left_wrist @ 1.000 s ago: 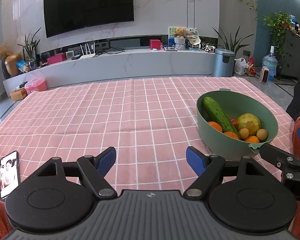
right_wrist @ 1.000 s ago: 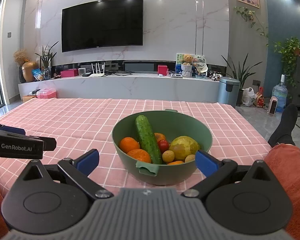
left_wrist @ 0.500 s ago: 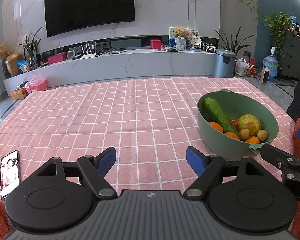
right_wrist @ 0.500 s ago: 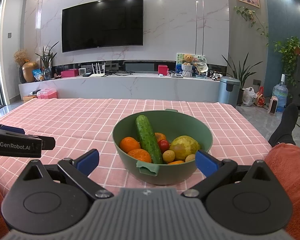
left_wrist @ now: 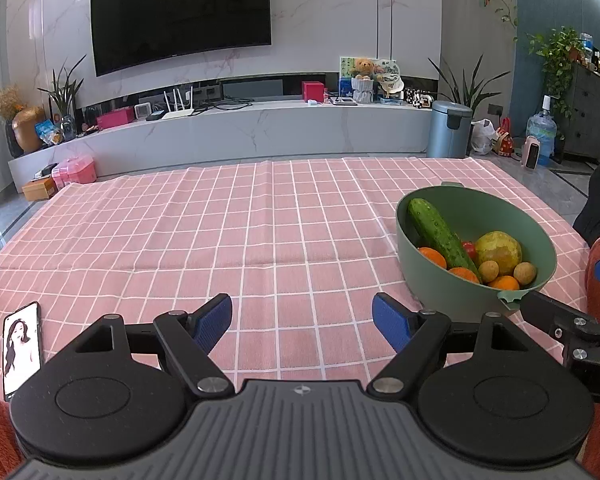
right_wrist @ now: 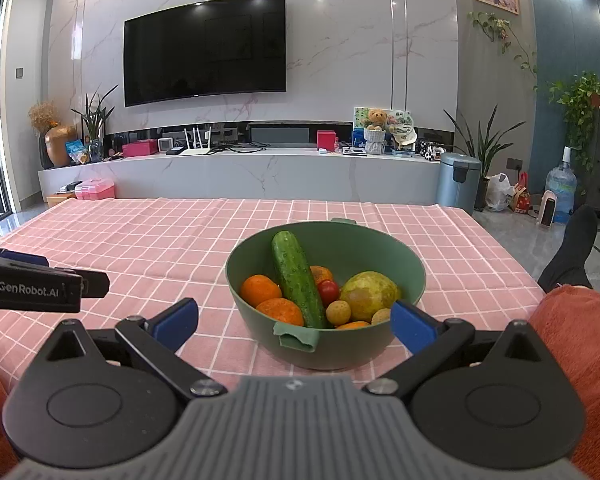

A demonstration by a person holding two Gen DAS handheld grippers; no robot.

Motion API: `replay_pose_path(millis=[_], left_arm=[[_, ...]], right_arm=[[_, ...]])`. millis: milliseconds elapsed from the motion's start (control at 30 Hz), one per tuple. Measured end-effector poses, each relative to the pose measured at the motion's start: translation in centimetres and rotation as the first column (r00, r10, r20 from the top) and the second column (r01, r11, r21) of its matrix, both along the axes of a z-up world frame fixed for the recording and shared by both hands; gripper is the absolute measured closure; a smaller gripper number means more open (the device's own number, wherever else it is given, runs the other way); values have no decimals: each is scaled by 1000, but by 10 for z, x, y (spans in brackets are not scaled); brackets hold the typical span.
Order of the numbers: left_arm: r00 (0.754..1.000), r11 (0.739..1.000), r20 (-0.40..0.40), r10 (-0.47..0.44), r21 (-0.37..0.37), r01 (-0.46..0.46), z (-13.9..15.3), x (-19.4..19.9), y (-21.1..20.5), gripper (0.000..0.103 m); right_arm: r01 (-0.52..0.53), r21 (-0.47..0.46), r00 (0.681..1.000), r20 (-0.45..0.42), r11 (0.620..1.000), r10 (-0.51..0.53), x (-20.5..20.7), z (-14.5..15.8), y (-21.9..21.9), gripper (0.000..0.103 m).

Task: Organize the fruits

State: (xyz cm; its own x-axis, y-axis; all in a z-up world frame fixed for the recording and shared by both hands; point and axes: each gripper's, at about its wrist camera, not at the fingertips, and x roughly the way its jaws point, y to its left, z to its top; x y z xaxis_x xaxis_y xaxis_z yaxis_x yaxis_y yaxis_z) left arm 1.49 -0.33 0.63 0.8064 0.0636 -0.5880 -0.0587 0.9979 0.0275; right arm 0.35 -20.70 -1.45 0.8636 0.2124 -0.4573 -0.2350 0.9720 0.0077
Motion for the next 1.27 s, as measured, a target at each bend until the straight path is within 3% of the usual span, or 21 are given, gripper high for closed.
replay_pose_path(millis=[1267], left_arm=[[1000,1000,0,-11,-16,11,4,-2,3,9]], right_arm=[[-8,-7,1000,-10,1000,8,3,-5,5,5]])
